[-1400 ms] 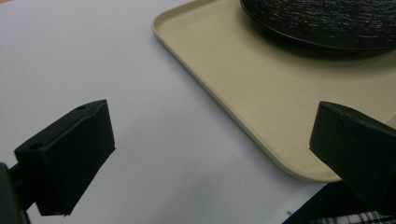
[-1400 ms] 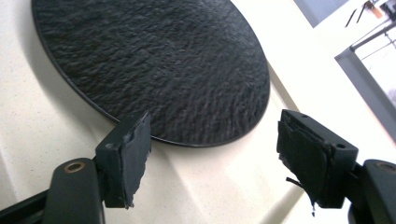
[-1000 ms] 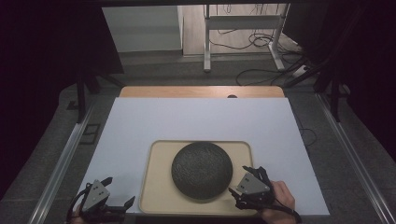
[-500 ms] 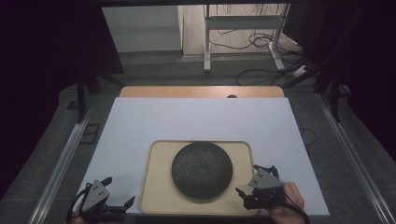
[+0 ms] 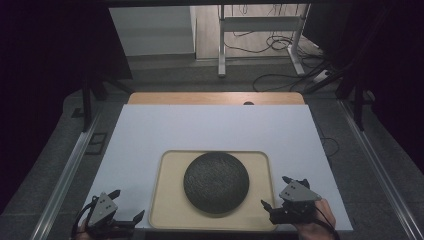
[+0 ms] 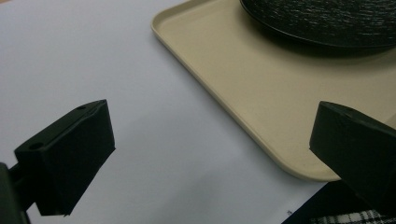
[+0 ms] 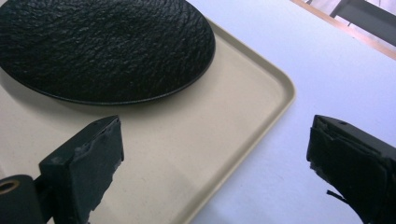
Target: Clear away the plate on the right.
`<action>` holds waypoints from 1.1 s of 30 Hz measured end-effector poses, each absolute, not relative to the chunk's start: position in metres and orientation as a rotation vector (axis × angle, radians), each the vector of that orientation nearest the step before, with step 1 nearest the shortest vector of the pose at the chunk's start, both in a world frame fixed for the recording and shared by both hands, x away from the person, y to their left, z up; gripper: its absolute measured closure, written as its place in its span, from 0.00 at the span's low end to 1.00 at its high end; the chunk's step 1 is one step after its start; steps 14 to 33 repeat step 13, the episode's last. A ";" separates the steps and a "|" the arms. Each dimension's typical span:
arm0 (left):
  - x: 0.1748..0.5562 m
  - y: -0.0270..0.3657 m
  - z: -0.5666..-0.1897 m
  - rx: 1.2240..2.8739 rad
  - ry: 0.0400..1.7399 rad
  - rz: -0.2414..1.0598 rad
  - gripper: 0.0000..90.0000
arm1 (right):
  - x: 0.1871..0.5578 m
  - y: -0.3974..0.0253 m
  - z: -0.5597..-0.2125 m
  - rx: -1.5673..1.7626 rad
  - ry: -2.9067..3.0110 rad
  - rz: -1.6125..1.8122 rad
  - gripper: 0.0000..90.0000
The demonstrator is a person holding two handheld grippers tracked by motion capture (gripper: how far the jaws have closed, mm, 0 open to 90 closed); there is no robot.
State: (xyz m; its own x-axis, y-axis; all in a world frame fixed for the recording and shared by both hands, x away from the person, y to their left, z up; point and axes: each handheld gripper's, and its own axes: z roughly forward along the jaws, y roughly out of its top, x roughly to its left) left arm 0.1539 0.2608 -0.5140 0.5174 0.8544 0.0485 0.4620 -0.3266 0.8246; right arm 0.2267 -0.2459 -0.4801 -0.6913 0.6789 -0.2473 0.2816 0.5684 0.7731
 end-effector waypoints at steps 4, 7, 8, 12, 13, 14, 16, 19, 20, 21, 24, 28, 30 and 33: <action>0.154 0.261 -0.514 1.969 1.075 0.628 0.00 | 0.224 -0.252 -0.480 0.781 2.260 0.994 0.03; 0.154 0.261 -0.514 1.967 1.075 0.627 0.00 | 0.224 -0.255 -0.482 0.787 2.262 0.994 0.03; 0.154 0.261 -0.514 1.968 1.074 0.627 0.00 | 0.224 -0.256 -0.484 0.790 2.265 0.980 0.03; 0.154 0.260 -0.514 1.968 1.074 0.626 0.00 | 0.224 -0.256 -0.486 0.782 2.270 0.956 0.03; 0.154 0.260 -0.514 1.968 1.074 0.626 0.00 | 0.224 -0.256 -0.486 0.782 2.270 0.956 0.03; 0.154 0.260 -0.514 1.968 1.074 0.626 0.00 | 0.224 -0.256 -0.486 0.782 2.270 0.956 0.03; 0.154 0.260 -0.514 1.968 1.074 0.626 0.00 | 0.224 -0.256 -0.486 0.782 2.270 0.956 0.03; 0.154 0.260 -0.514 1.968 1.074 0.626 0.00 | 0.224 -0.256 -0.486 0.782 2.270 0.956 0.03; 0.154 0.260 -0.514 1.968 1.074 0.626 0.00 | 0.224 -0.256 -0.486 0.782 2.270 0.956 0.03; 0.154 0.260 -0.514 1.968 1.074 0.626 0.00 | 0.224 -0.256 -0.486 0.782 2.270 0.956 0.03; 0.154 0.260 -0.514 1.968 1.074 0.626 0.00 | 0.224 -0.256 -0.486 0.782 2.270 0.956 0.03; 0.154 0.260 -0.514 1.968 1.074 0.626 0.00 | 0.224 -0.256 -0.486 0.782 2.270 0.956 0.03; 0.154 0.260 -0.514 1.968 1.074 0.626 0.00 | 0.224 -0.256 -0.486 0.782 2.270 0.956 0.03; 0.154 0.260 -0.514 1.968 1.074 0.626 0.00 | 0.224 -0.256 -0.486 0.782 2.270 0.956 0.03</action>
